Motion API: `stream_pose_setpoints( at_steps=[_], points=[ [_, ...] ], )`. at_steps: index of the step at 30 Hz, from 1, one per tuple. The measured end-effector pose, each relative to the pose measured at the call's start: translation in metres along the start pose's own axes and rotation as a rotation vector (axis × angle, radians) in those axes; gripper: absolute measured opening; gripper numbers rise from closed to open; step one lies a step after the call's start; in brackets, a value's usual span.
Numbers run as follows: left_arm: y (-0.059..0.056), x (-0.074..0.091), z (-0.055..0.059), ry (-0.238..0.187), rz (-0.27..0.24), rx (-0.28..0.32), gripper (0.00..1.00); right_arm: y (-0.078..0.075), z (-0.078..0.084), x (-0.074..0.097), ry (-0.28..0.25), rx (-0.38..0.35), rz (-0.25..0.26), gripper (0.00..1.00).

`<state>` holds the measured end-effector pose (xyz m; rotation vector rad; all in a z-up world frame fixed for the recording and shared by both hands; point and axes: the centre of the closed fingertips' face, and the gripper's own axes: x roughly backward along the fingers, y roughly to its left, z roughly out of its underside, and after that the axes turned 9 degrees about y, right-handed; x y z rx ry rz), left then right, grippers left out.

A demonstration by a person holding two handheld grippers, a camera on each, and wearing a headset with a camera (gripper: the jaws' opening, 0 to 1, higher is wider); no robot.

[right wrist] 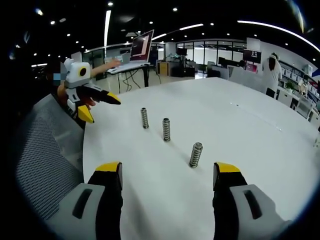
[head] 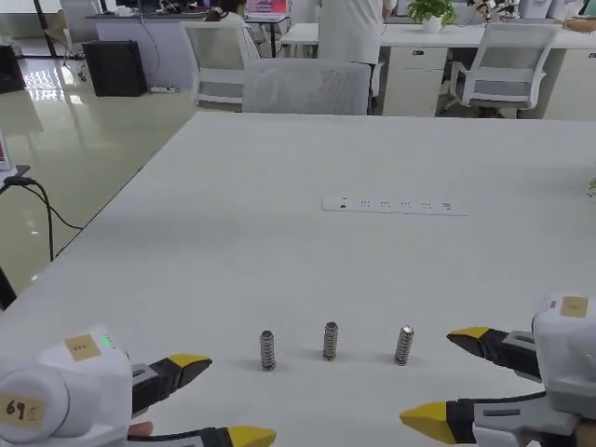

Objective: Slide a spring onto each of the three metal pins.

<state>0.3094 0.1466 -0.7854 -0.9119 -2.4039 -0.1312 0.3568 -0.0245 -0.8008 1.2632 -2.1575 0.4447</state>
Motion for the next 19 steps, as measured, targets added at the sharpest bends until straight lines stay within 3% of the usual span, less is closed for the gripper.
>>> stream_pose_setpoints(
  at_steps=[19],
  points=[
    [-0.0006,-0.0008,0.001,0.007,0.005,-0.006,0.62,0.0016,-0.0004,-0.0002,0.004,0.001,0.0,0.73]
  ],
)
